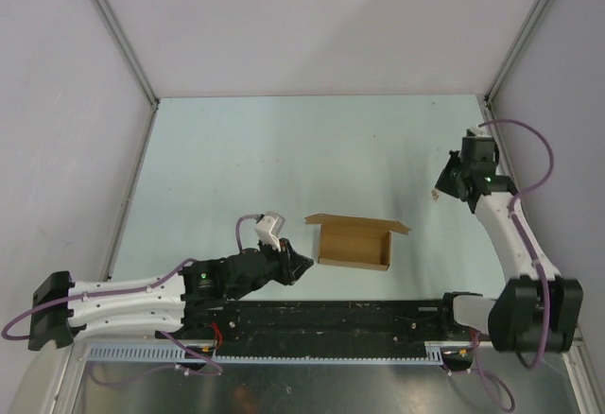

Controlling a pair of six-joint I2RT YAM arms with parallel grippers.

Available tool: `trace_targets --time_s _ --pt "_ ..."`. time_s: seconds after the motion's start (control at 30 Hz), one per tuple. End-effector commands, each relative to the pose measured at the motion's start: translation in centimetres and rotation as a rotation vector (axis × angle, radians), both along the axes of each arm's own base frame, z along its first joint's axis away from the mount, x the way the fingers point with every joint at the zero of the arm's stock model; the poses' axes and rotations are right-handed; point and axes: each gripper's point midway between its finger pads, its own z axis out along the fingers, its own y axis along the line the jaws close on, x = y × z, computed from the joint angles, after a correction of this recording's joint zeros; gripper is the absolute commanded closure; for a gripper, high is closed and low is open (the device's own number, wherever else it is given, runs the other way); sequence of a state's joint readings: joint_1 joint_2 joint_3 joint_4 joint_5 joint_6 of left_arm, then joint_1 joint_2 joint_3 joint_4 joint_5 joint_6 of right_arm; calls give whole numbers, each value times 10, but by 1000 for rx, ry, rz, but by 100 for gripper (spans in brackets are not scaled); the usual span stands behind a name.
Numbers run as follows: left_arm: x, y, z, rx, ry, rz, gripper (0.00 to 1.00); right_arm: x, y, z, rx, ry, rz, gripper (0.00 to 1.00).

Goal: Fold the paper box

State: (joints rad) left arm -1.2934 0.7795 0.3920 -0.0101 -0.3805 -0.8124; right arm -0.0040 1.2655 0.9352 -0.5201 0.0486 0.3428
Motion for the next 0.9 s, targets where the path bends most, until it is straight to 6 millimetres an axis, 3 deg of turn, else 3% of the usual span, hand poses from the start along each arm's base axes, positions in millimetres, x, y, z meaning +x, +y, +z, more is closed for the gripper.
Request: trace_targets --time_s 0.0,0.03,0.1,0.13,0.23,0.33,0.4,0.5,0.67,0.83,0.87 --pt "3 -5 23 -62 -19 8 75 -2 22 91 62 -294 116 100" --pt "3 -5 28 -74 -25 9 75 -4 26 107 68 -356 133 100" --pt "7 -3 34 -86 -41 27 74 -16 53 140 108 -468 247 100" --pt "8 -1 42 -107 -51 35 73 -28 69 170 125 -579 326 100" --pt "13 7 46 -103 -68 67 72 -65 111 218 191 -750 553 100" --pt "17 15 55 -120 -88 92 71 -104 147 243 284 -832 779 100" --pt "18 20 57 -122 -94 104 71 -126 163 243 337 -824 898 100" --pt "20 25 56 -116 -94 119 71 -151 180 225 349 -753 1033 100" --pt "21 26 51 -112 -78 128 71 -181 198 178 283 -606 1174 100" --pt "20 20 49 -97 -65 118 71 -192 211 140 196 -524 1215 99" --pt "20 19 48 -93 -63 115 71 -187 209 133 157 -514 1187 99"
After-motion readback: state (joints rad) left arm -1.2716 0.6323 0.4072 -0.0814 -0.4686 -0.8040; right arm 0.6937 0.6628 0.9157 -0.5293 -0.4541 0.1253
